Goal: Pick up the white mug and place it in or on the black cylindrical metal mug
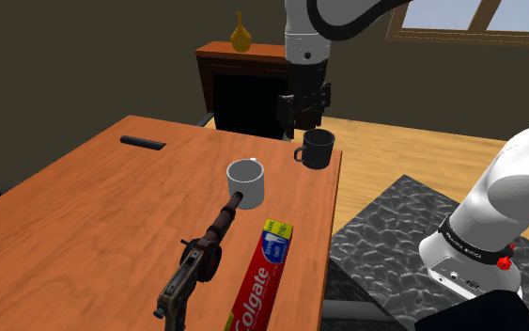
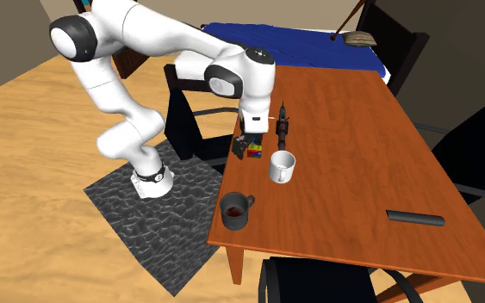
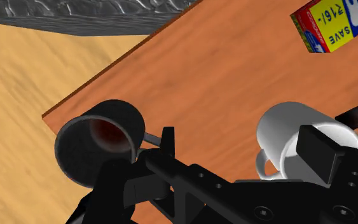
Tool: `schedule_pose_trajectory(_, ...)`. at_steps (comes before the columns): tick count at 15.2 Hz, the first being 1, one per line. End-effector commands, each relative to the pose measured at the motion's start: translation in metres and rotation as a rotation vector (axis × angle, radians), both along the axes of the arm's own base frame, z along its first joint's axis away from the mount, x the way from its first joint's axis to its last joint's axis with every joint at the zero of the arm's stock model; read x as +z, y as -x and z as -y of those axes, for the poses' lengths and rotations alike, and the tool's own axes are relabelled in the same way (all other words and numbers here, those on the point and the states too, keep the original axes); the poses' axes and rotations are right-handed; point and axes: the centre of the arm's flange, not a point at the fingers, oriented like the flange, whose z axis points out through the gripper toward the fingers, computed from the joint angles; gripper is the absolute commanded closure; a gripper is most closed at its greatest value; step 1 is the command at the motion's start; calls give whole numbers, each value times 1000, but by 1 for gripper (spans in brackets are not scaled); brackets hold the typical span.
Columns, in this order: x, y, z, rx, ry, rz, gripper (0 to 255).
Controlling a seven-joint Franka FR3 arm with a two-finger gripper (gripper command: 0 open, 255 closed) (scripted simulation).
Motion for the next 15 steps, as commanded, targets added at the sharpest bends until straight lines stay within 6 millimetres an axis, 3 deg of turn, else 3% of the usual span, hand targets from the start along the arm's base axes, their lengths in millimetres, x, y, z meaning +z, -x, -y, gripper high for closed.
schedule_pose_trajectory(1, -12, -7, -23, 3, -3, 1, 0)
schedule_pose_trajectory(15, -92, -72, -175, 26, -13, 8, 0)
